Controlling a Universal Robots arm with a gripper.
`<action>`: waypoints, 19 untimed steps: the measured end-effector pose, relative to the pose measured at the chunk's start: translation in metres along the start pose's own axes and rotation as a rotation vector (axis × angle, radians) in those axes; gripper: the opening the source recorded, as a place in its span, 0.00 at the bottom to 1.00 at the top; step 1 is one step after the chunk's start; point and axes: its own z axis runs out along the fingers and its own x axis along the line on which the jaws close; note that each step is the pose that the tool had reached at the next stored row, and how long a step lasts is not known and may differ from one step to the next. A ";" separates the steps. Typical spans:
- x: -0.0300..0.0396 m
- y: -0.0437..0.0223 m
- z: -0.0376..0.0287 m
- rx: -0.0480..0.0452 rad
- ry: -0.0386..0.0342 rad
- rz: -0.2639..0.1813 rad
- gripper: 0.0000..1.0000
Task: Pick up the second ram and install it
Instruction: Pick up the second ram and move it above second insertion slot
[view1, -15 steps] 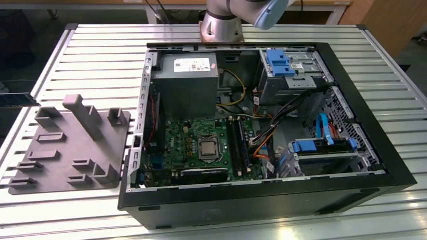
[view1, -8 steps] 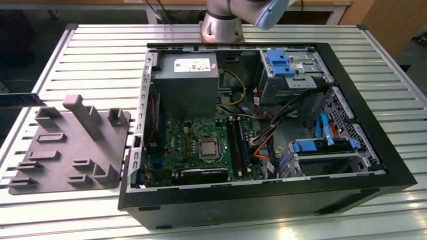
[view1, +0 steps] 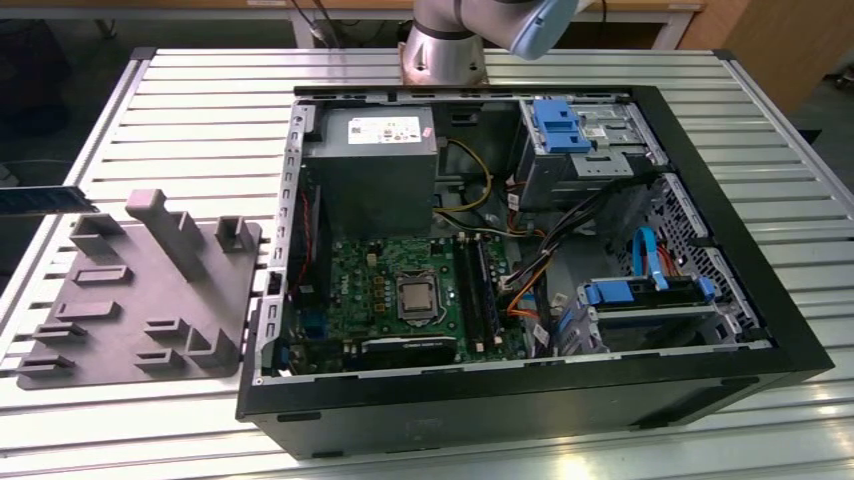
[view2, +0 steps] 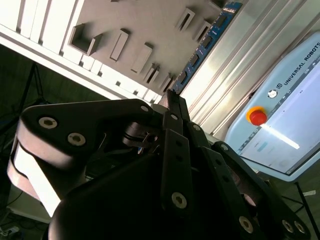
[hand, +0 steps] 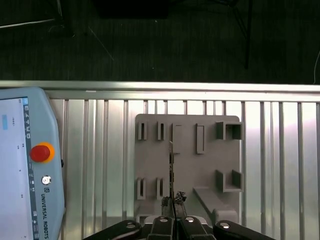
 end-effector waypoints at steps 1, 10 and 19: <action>0.0000 -0.0003 0.0000 0.0001 0.0000 0.000 0.11; 0.0000 -0.0053 -0.0002 -0.0001 0.0001 0.000 0.11; -0.0001 -0.0122 -0.0004 0.0000 0.0000 0.000 0.11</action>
